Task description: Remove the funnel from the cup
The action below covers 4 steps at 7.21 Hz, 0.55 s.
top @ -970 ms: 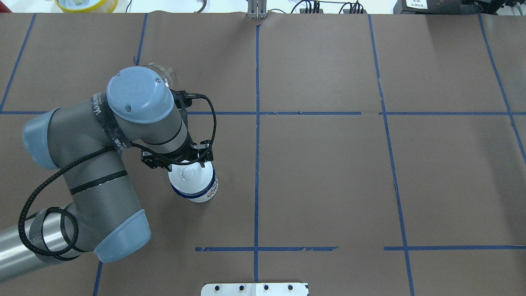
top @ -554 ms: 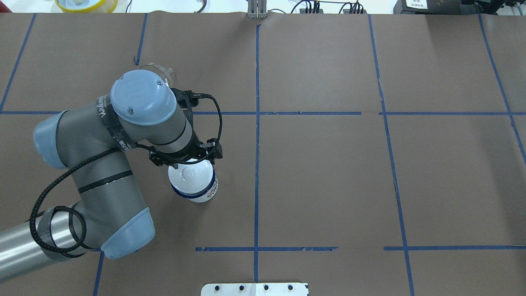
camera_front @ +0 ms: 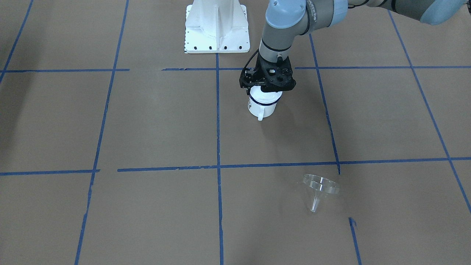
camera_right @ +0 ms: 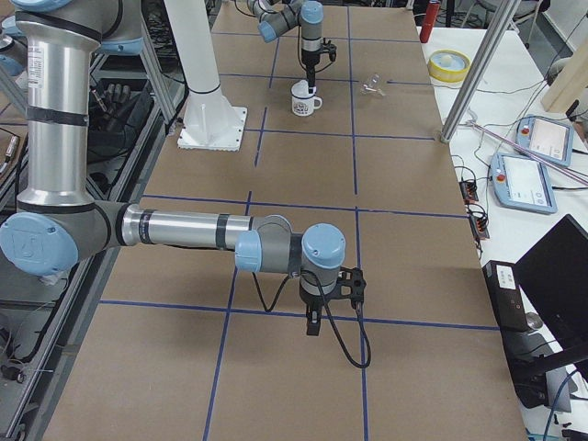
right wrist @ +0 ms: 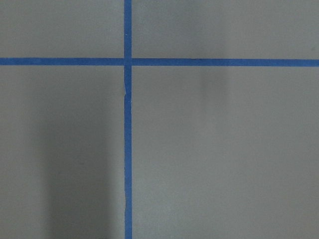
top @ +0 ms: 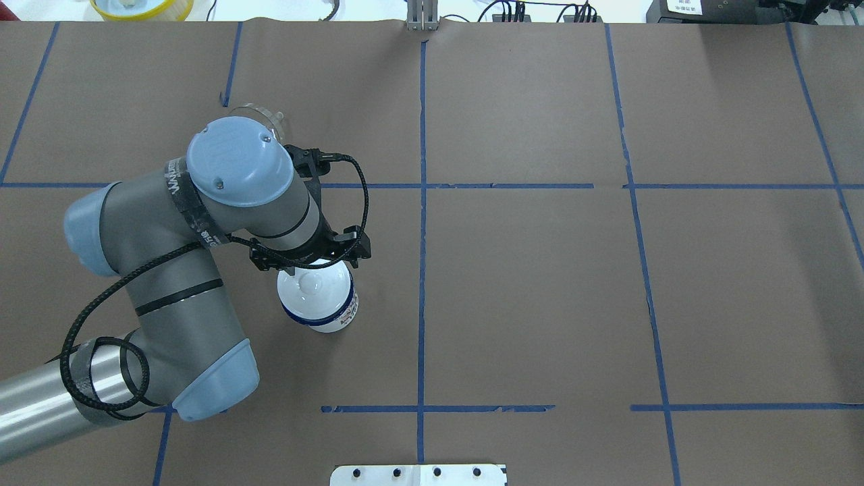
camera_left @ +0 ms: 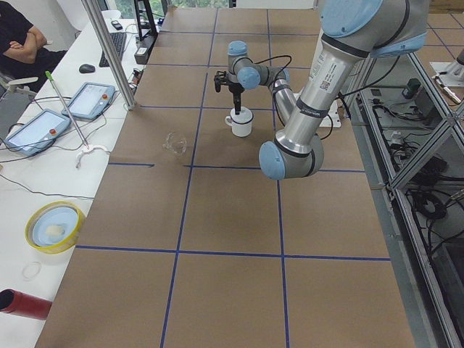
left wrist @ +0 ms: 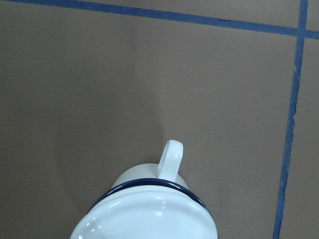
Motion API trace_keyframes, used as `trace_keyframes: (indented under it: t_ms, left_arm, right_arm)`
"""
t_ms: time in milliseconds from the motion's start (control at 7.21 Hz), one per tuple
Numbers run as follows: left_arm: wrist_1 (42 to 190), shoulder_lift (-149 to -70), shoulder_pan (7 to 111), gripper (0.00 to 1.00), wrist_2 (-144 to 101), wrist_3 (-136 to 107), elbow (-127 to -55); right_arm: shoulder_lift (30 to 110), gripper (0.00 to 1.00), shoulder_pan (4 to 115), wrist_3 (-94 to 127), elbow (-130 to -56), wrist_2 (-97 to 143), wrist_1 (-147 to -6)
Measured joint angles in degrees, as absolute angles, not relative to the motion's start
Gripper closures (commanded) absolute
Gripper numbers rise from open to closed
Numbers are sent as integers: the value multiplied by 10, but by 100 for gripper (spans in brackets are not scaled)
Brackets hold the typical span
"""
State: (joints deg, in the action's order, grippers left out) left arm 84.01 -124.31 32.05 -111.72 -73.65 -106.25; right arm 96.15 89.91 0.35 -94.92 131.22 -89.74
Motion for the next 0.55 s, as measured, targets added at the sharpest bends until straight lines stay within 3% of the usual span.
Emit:
trace_keyframes:
  t_ms: [554]
  left_arm:
    - [852, -1242, 322, 1, -1116, -737, -1055]
  right_arm:
    - [962, 0, 899, 4, -949, 1312, -897]
